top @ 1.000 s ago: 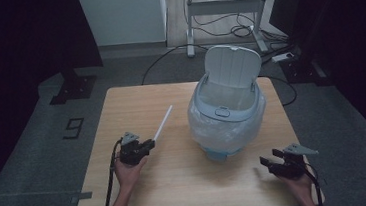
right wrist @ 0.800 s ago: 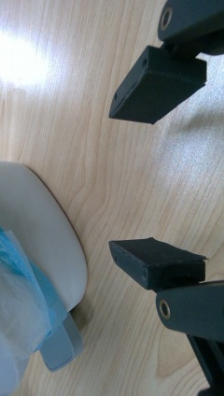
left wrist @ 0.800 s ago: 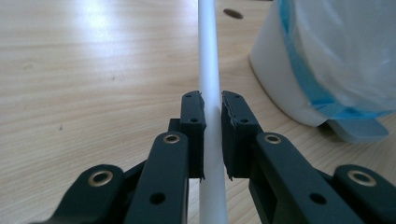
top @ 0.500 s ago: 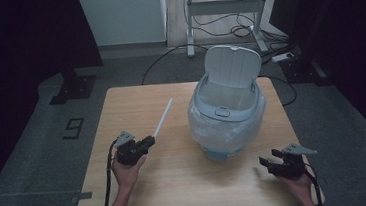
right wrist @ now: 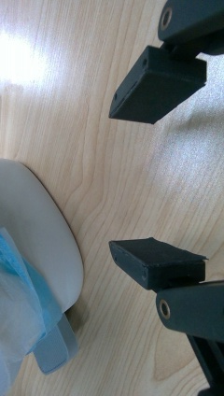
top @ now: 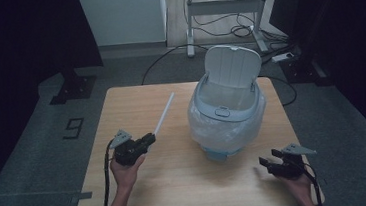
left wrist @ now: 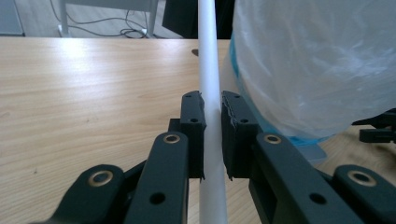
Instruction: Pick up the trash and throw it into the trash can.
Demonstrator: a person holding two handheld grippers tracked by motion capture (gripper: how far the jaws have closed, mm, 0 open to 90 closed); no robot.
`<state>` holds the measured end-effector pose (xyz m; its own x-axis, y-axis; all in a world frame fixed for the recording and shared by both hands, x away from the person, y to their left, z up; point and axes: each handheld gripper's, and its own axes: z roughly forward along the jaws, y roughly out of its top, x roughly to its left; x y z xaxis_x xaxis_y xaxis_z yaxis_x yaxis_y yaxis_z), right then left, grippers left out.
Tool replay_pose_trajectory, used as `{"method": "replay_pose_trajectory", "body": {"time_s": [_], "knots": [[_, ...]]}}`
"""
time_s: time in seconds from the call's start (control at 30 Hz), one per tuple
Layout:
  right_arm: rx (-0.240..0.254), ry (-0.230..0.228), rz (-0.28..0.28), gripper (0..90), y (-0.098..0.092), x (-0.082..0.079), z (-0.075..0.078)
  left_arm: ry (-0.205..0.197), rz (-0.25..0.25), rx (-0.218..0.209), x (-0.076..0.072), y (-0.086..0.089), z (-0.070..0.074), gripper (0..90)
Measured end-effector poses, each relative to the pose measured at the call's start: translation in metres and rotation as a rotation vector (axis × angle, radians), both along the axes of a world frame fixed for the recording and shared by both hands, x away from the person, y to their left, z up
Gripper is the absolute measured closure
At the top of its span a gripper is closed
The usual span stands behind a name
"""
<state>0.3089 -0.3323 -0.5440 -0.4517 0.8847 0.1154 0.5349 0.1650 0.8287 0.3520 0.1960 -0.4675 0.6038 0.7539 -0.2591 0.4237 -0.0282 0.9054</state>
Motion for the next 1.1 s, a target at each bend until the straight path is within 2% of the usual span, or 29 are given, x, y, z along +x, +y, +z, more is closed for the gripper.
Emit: {"method": "replay_pose_trajectory", "body": {"time_s": [0.47, 1.1], "knots": [[-0.002, 0.002, 0.000, 30.5, -0.001, 0.000, 0.000, -0.058, -0.033, -0.030, -0.011, -0.005, 0.019, 79.5], [-0.007, 0.008, 0.006, 30.5, 0.001, 0.001, -0.002, -0.113, -0.079, -0.059, -0.018, -0.014, 0.040, 79.5]]}}
